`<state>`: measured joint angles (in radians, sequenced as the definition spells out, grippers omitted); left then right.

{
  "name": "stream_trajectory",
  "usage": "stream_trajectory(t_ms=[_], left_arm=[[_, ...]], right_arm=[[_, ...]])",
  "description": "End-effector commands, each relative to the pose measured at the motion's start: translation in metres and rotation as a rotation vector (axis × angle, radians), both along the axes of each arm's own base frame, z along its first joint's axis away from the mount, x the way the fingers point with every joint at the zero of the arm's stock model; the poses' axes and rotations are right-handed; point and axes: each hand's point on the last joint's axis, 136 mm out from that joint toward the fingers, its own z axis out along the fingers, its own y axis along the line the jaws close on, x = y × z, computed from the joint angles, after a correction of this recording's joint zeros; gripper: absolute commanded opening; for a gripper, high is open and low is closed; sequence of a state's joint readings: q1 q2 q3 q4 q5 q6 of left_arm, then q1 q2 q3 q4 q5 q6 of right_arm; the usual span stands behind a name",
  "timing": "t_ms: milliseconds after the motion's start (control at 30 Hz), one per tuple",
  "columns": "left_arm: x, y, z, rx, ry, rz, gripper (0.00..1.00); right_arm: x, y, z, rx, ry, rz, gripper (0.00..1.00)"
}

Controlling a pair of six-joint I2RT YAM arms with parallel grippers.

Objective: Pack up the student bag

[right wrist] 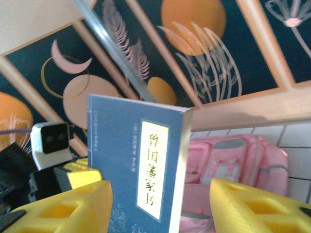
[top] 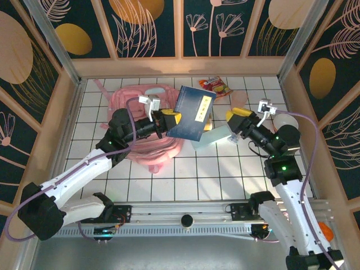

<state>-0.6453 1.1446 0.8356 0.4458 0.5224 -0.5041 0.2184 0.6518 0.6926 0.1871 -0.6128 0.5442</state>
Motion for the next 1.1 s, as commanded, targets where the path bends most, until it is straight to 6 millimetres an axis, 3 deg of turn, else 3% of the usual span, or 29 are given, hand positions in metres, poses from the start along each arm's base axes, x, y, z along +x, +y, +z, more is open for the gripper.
stream_trajectory(t_ms=[0,267,533,733,867,967,1067], left_arm=[[-0.022,0.006,0.045,-0.119,-0.122,-0.082,0.00],[-0.032,0.007,0.059,-0.157,-0.157,-0.127,0.00],[-0.032,0.001,0.055,-0.161,-0.139,-0.167,0.00],[-0.040,-0.003,0.066,-0.224,-0.136,-0.242,0.00],[-0.044,-0.007,0.070,-0.252,-0.125,-0.294,0.00],[-0.038,-0.005,0.066,-0.232,-0.131,-0.249,0.00],[-0.028,-0.006,0.053,-0.187,-0.116,-0.192,0.00]], right_arm=[[-0.011,0.014,0.020,-0.030,-0.143,0.062,0.59],[-0.021,0.016,0.037,0.001,-0.214,0.084,0.81],[-0.027,0.044,0.029,0.020,-0.178,0.257,0.84],[-0.021,0.071,0.015,-0.014,-0.138,0.322,0.88],[-0.029,0.086,-0.001,-0.019,-0.112,0.417,0.88],[-0.041,0.086,0.001,-0.007,-0.157,0.464,0.82],[-0.051,0.080,0.006,-0.004,-0.216,0.454,0.63]])
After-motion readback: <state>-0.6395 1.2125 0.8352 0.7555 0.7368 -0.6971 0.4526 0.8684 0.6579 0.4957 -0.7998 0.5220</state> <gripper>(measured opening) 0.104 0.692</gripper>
